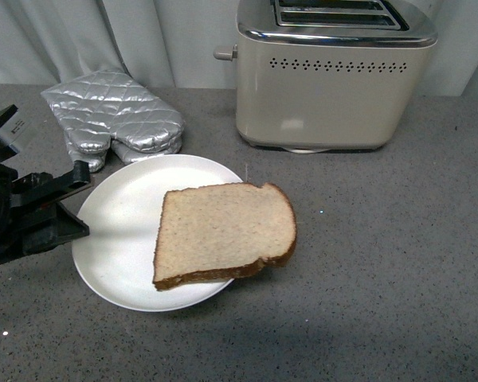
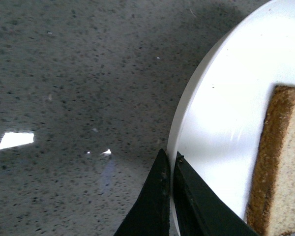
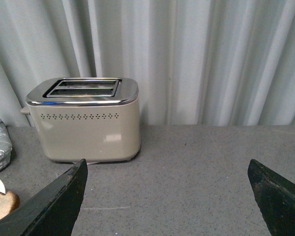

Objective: Put bread into toaster

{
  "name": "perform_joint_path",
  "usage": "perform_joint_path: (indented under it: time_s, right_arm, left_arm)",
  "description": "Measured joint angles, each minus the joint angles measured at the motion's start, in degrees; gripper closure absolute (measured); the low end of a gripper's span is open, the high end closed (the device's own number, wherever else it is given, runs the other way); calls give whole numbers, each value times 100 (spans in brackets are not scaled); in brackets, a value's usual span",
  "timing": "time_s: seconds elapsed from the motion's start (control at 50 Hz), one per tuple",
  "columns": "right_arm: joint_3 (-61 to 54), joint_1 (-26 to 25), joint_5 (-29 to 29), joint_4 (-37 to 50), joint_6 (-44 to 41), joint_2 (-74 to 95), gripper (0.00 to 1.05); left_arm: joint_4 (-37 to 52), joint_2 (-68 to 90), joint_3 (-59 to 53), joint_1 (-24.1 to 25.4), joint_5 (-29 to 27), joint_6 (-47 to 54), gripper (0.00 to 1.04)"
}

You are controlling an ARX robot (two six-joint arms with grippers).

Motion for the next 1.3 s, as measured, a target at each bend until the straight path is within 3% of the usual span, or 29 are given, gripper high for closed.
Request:
perform_joint_path:
  time_s: [0.4,0.6,0.78,0.98,1.04,1.18,1.22,1.3]
  right_arm:
    - [0,0,0,2,0,0,10]
    - [0,0,0,2,2,0,10]
    - [0,0,0,2,2,0,10]
    - [0,0,0,0,0,0,10]
    - [0,0,-2,2,0,0,10]
    - [0,0,0,2,2,0,10]
    - [0,0,0,2,0,0,10]
    - [0,0,2,2,0,0,10]
  left_arm:
    - [251,1366,1515,-2015,-483,-1705,102]
    - [153,2090,2223,-2610,-713,-2352,102]
    - [-101,2404,2656,-2806,-866,-2697,101]
    - [129,2315,2612,-2793,-907,-2977,71]
    - [315,2074,2376,-2780,-1121,-2970,59]
    - [710,1493,1869,-2728,-1923,-2599,41]
    - [1078,1106,1526,-2688,-2376,-2258,32]
    - [1829,361,855,-2594,-2599,-1707,15]
